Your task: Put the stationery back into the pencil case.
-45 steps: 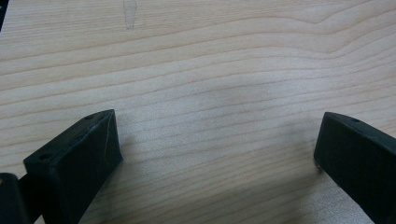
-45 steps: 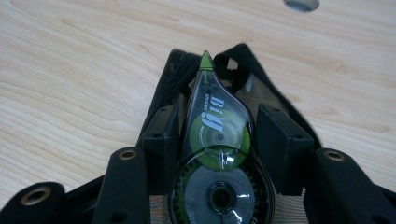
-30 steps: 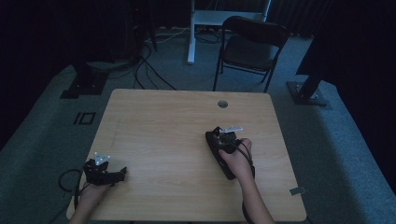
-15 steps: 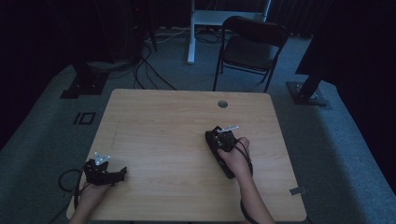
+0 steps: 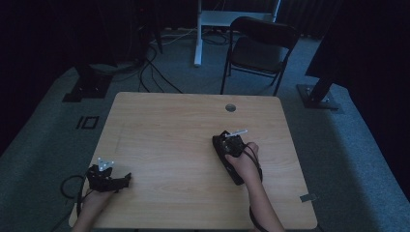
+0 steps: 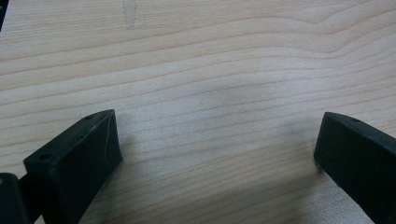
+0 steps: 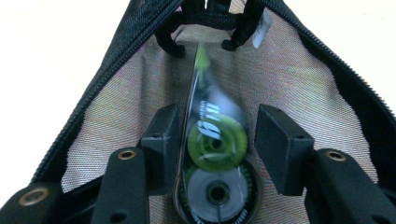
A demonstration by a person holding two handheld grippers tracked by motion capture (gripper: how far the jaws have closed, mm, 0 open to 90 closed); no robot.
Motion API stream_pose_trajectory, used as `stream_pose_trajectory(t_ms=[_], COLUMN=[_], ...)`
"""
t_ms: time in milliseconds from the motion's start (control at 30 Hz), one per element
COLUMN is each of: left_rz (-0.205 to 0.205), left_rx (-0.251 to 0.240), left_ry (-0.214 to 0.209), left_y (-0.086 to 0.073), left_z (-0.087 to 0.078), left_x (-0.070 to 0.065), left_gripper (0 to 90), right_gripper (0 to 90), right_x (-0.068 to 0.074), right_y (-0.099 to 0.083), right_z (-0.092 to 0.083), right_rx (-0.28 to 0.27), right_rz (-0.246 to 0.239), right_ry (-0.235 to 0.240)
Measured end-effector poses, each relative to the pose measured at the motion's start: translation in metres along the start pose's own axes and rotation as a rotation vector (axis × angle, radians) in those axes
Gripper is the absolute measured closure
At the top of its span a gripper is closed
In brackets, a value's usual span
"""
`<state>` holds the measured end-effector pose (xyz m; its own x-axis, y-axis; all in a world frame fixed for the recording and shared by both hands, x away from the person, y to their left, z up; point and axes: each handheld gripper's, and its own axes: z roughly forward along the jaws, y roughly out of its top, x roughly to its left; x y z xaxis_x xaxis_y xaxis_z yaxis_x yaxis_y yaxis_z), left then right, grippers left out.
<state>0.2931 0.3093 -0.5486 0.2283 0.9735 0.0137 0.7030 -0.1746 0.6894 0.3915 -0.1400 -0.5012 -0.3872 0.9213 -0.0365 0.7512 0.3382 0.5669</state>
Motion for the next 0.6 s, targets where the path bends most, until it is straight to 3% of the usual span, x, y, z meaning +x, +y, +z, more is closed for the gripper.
stream_pose_trajectory(t_ms=[200, 600], left_rz=[0.0, 0.0], left_rx=[0.0, 0.0], left_ry=[0.0, 0.0], left_y=[0.0, 0.0], left_z=[0.0, 0.0], left_x=[0.0, 0.0], left_gripper=[0.6, 0.6], right_gripper=[47.4, 45.9], right_x=[-0.003, -0.005], right_y=[0.0, 0.005], right_z=[-0.004, -0.025], right_rx=[-0.011, -0.094], right_rz=[0.011, 0.047], right_ry=[0.017, 0.052])
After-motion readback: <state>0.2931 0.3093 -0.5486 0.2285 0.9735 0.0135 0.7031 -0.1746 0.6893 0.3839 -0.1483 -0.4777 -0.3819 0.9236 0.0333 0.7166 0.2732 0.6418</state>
